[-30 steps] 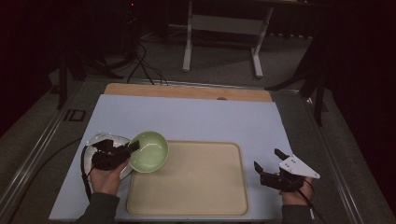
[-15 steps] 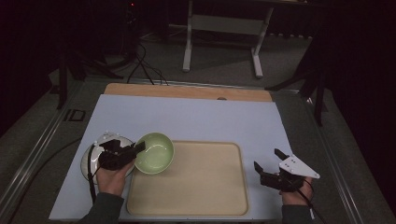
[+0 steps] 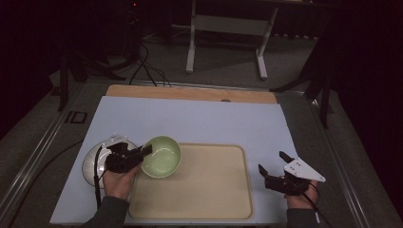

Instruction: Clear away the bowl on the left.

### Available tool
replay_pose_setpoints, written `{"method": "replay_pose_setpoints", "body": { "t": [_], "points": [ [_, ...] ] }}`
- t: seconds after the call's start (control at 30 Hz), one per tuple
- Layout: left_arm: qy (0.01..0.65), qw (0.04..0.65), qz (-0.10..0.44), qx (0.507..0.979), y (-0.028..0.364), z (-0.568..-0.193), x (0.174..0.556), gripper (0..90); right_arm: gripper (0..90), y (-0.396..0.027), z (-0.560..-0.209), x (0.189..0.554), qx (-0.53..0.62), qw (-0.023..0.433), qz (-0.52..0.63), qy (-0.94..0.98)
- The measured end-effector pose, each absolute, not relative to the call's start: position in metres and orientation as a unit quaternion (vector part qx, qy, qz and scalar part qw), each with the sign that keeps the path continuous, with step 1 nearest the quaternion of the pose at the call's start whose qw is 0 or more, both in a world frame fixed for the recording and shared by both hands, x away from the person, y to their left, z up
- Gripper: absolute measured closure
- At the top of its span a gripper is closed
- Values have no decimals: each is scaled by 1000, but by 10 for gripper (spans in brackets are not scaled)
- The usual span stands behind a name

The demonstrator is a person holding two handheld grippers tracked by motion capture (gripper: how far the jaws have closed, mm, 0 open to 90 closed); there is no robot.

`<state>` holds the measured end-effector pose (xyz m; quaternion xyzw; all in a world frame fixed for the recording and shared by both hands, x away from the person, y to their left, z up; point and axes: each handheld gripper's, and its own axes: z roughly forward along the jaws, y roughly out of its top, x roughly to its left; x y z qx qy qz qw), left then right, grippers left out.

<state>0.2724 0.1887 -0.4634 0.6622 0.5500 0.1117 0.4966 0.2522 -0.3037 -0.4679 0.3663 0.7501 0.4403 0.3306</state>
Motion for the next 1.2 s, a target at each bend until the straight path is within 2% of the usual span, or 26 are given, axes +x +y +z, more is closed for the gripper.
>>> {"method": "replay_pose_setpoints", "body": {
  "t": [1.2],
  "points": [
    [534,484,107,685,163,-477,276,812,132,-303,-468,252,363,331,440,752]
  ]
}}
